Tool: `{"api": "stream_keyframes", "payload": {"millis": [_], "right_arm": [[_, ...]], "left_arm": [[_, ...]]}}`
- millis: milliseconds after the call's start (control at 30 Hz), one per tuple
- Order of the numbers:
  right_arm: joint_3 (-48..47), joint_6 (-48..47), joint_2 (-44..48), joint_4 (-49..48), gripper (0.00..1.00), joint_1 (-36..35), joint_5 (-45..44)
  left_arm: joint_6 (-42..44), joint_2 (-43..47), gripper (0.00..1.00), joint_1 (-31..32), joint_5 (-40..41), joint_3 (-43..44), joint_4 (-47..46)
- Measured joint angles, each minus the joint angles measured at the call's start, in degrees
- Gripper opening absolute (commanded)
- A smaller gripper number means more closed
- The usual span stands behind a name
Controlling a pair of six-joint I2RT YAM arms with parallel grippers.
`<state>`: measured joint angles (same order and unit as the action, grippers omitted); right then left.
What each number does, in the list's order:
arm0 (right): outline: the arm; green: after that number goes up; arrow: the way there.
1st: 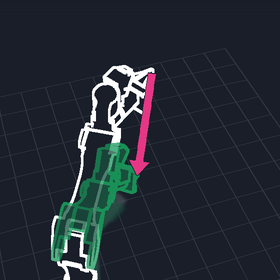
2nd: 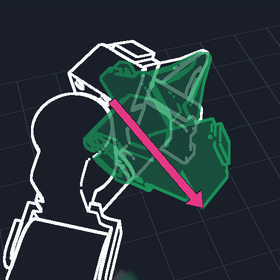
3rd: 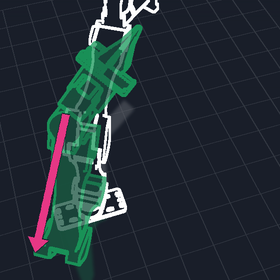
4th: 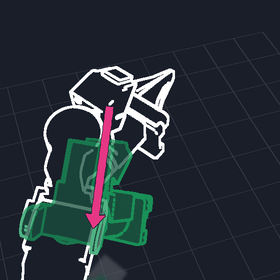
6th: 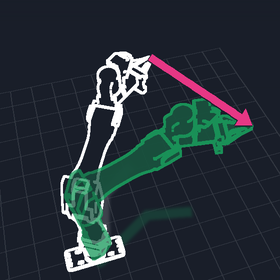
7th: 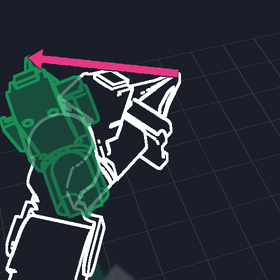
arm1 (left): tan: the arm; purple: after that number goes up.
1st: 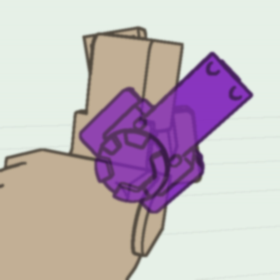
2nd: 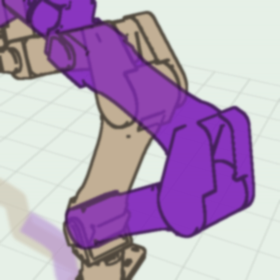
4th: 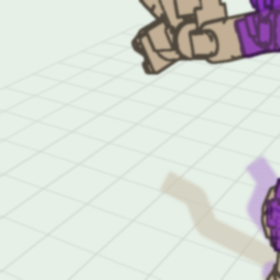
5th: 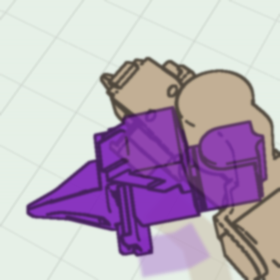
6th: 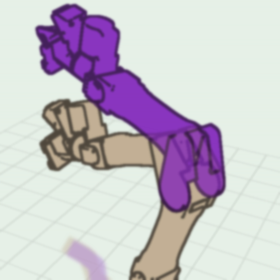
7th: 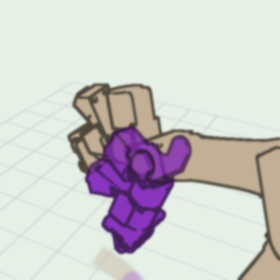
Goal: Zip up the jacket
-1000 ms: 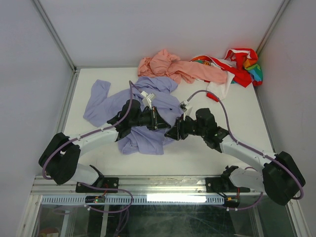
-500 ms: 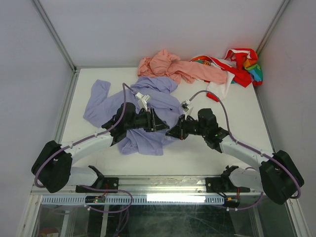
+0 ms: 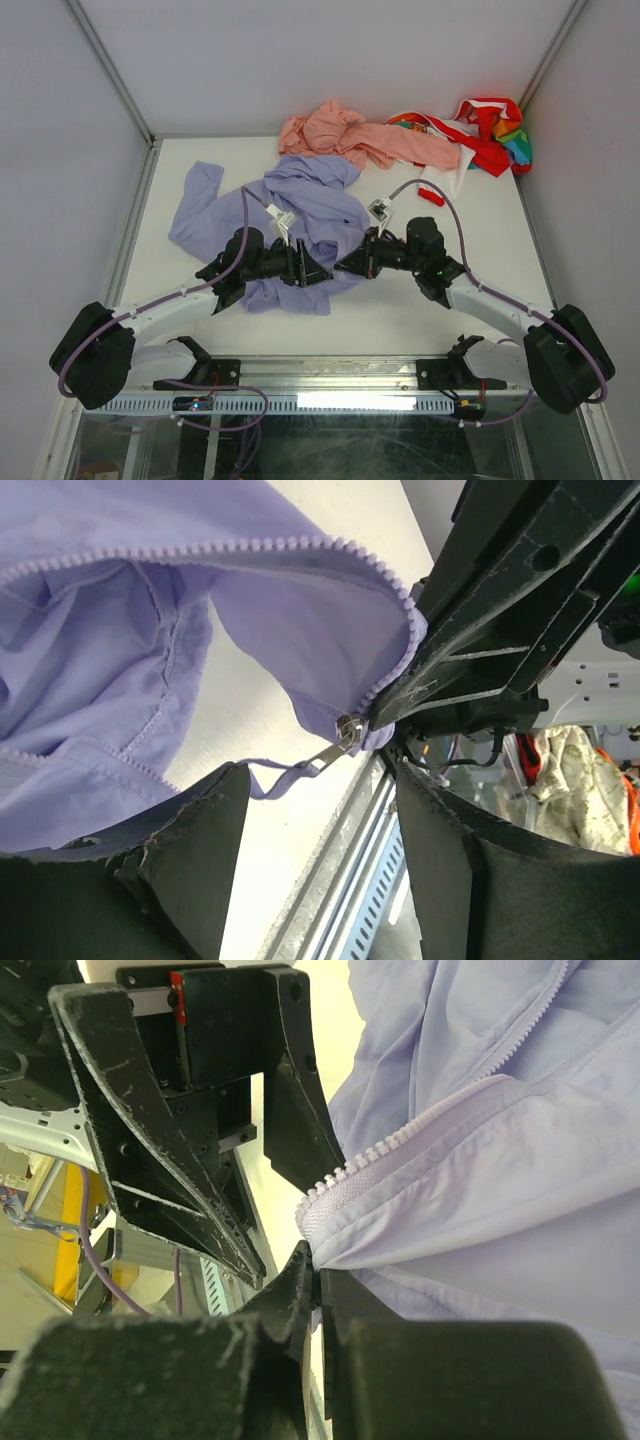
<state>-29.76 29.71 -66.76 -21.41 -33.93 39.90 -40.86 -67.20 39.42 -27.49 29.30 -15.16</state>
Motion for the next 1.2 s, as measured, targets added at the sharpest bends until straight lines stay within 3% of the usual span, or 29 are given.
{"api": "stream_keyframes", "payload": {"millis": [133, 300, 467, 567, 833, 967, 1100, 1200], "right_arm": [[0.0, 0.5, -0.24, -0.48, 0.0, 0.0, 0.46], [0.0, 1.03, -0.28, -1.14, 0.0, 0.0, 0.72], [0.0, 1.64, -0.42, -1.81, 0.0, 0.02, 1.03], [0.0, 1.77, -0.46, -1.92, 0.0, 0.33, 0.96], [0.0, 2.82, -1.66, -1.81, 0.0, 1.07, 1.14], [0.0, 3.23, -3.21, -1.49, 0.0, 1.29, 1.49], [-0.13, 2.99, -3.39, -1.9, 0.0, 2.6, 0.72], [-0.24, 1.95, -3.28, -0.81, 0.0, 2.73, -0.28]], "left_arm": [[2.95, -0.74, 0.6, 0.0, -0.17, 0.0, -2.64], [5.75, -4.48, 0.5, -0.02, -2.4, 0.0, -6.88], [8.09, -6.64, 0.13, 0.0, -6.01, 0.0, -9.75], [8.96, -7.04, 0.0, 0.0, -8.22, 0.0, -10.97], [12.13, -7.06, 0.0, 2.45, -8.98, -0.22, -9.35], [12.87, -6.75, 0.28, 3.76, -6.05, -0.46, -5.9], [12.33, -4.46, 0.42, 4.35, -2.29, -0.96, 2.82], [10.86, -1.4, 0.45, 4.5, 1.86, -0.57, 9.44]]}}
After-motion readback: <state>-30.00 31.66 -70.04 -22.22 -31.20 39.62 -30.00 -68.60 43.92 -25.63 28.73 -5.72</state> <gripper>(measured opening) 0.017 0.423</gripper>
